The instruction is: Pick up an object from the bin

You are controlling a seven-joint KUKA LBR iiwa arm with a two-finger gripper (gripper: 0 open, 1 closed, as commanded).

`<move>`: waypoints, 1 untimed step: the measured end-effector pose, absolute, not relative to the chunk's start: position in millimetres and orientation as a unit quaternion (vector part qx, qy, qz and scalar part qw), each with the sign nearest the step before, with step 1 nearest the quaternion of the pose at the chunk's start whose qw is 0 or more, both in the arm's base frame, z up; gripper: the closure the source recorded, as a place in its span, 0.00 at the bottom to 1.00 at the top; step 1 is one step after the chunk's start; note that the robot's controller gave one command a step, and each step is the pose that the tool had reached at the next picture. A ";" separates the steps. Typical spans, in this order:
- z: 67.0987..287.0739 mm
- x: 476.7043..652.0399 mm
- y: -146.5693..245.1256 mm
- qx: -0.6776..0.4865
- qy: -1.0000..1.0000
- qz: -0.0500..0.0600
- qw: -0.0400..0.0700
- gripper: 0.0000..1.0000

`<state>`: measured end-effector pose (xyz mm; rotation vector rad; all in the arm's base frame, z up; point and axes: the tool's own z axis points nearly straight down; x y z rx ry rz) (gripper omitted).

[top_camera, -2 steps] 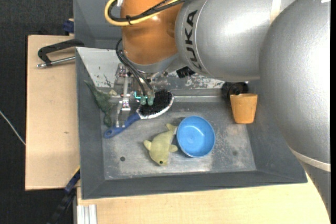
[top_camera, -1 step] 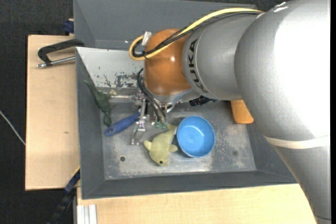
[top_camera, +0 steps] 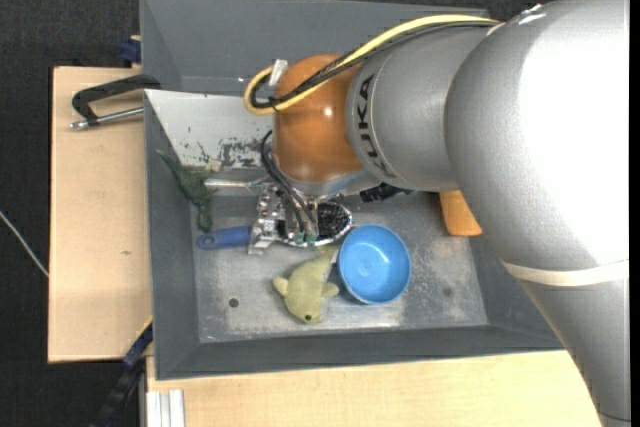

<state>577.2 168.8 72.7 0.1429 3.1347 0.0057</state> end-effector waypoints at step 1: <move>189.1 538.2 163.8 0.161 0.987 0.002 0.004 1.00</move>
Offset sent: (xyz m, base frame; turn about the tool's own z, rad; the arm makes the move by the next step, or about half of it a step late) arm -0.0401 -0.0065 0.1128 0.2343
